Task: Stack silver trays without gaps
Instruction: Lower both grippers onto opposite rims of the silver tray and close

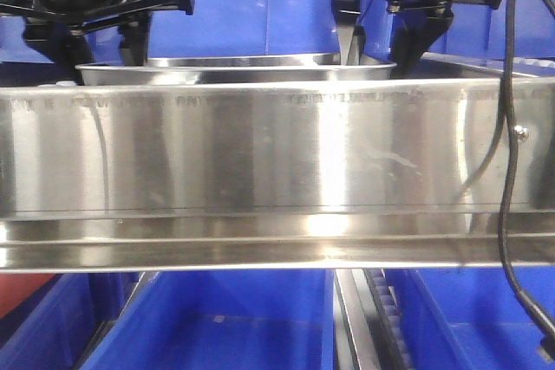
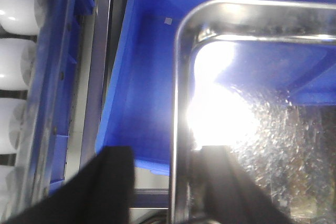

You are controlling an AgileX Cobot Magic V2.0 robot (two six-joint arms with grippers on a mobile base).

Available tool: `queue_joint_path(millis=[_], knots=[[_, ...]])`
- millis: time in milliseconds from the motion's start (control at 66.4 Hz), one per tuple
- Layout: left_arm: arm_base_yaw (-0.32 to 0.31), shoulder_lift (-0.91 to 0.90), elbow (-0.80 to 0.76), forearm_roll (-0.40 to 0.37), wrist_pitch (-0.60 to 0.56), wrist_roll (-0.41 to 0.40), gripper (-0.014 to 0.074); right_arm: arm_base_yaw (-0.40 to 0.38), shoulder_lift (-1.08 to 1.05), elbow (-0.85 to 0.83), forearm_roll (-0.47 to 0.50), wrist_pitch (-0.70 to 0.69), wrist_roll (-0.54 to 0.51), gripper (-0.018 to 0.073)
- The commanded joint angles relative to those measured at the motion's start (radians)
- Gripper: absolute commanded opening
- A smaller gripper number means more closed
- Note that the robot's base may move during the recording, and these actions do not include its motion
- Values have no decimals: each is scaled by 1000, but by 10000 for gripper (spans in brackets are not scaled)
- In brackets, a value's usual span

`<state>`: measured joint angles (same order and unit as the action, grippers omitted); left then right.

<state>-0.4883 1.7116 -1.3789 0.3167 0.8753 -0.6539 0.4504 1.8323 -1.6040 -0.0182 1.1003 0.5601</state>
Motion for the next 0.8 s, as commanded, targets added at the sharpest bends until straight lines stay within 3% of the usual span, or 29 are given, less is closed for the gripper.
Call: queue_joint_path(millis=[0, 166, 361, 783], knots=[[-4, -2, -5, 2, -9, -3, 114, 3, -2, -8, -9, -9, 0, 181], [-4, -2, -5, 2, -9, -3, 10, 3, 7, -8, -9, -9, 0, 165], [-4, -2, -5, 2, -5, -3, 15, 3, 16, -8, -2, -9, 0, -17], [-7, -26, -34, -4, 22, -3, -12, 3, 14, -47, -2, -1, -2, -15]])
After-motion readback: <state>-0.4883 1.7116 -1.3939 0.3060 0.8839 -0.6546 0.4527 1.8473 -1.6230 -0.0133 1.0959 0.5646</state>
